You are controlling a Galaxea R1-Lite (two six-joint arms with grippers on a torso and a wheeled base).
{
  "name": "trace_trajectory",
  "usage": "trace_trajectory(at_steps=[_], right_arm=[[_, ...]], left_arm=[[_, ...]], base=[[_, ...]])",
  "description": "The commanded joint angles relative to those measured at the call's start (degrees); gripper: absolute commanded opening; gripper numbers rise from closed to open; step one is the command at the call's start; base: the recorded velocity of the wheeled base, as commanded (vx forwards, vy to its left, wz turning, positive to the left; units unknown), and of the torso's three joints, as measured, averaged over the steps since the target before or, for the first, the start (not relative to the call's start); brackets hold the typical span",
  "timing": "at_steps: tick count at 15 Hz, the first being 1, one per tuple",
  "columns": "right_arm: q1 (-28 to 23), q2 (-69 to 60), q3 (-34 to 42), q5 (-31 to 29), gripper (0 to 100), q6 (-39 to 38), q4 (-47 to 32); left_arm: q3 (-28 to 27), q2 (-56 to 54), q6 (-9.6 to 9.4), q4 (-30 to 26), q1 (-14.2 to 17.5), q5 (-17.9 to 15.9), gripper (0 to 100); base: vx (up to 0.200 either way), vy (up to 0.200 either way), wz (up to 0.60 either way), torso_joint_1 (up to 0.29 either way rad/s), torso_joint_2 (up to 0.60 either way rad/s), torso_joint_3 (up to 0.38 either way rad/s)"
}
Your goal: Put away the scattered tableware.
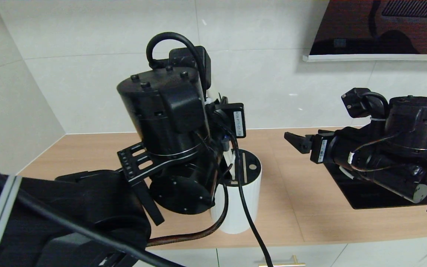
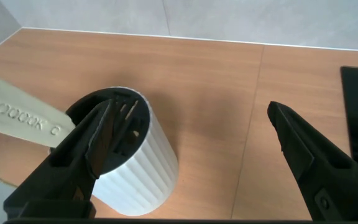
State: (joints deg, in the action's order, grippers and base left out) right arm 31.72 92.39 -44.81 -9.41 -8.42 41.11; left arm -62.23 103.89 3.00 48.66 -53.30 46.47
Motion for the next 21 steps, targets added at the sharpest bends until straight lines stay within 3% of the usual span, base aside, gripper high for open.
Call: trace_trajectory(at_steps=[1,5,6,8,21], right_arm=[[0.01,0.16,-0.01,0.01,100,-0.01,0.03],[0.01,0.16,-0.01,0.01,100,-0.01,0.03],[0.01,0.24,-0.01,0.01,100,-0.01,0.03],[0.01,0.42,-0.01,0.01,100,-0.01,0.03],[0.01,0.77,-0.01,0.01,100,-0.01,0.03]], left_arm=[[0.01,1.05,-0.01,0.38,0.56,0.02,0],[0.18,-0.18,-1.86,2.75,1.18,0.11,0],[1.41,-0.97,-4.23,5.92,1.18,0.11,0],[2.2,-1.14,-6.51,9.69,1.18,0.38,0],[2.56,8.88,-6.6,13.3,1.71,0.81,0]], base=[[0.0,0.0,0.0,0.0,0.0,0.0],[0.0,0.0,0.0,0.0,0.0,0.0],[0.0,0.0,0.0,0.0,0.0,0.0],[0.0,0.0,0.0,0.0,0.0,0.0],[0.0,0.0,0.0,0.0,0.0,0.0]])
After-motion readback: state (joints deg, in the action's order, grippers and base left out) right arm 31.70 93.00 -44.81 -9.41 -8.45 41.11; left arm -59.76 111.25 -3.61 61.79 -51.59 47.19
